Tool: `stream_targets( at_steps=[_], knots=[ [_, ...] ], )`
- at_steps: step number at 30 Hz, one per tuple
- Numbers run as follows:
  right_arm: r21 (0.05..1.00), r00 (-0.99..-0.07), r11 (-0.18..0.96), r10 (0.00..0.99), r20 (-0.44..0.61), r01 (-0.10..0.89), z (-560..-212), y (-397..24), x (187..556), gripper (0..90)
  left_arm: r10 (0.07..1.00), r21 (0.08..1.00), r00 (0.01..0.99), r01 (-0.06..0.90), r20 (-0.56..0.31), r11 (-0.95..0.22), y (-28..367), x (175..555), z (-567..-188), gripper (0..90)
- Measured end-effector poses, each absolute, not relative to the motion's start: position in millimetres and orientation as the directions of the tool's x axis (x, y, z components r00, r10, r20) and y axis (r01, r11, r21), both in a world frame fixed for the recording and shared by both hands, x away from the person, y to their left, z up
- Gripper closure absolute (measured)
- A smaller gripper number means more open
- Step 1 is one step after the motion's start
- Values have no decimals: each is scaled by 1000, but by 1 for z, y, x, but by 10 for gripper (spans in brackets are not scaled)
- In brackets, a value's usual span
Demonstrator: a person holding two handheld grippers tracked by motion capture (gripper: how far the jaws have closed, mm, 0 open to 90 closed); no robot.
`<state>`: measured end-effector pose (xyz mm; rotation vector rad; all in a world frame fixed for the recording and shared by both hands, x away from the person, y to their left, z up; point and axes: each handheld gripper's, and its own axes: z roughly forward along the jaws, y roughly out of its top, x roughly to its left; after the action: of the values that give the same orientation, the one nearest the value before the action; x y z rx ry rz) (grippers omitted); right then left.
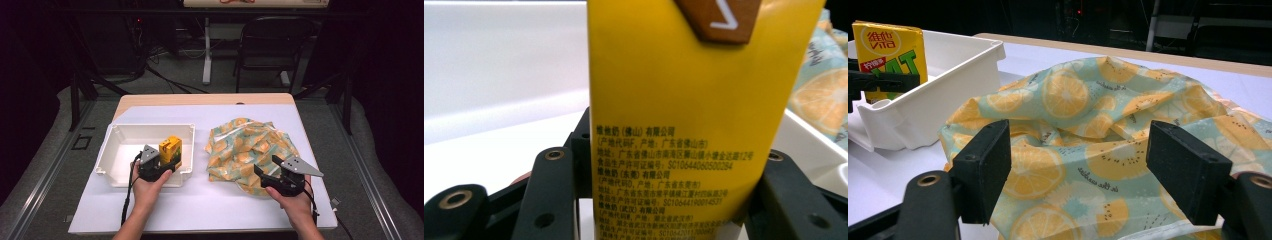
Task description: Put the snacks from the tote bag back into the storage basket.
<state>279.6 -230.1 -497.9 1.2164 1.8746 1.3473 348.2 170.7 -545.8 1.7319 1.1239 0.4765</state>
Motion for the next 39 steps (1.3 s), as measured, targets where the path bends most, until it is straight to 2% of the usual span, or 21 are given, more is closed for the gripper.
stream_targets(
  at_steps=[15, 31, 39],
  knots=[
    [927, -456, 105, 887, 76, 359, -499, -230, 280, 260, 864, 825, 470, 551, -181, -127, 167, 353, -551, 515],
    [929, -454, 113, 889, 63, 352, -499, -229, 279, 265, 874, 841, 465, 521, -140, -142, 162, 346, -555, 509],
    [930, -456, 112, 888, 64, 349, -499, -229, 279, 268, 871, 838, 465, 530, -160, -129, 165, 345, -556, 496]
  ],
)
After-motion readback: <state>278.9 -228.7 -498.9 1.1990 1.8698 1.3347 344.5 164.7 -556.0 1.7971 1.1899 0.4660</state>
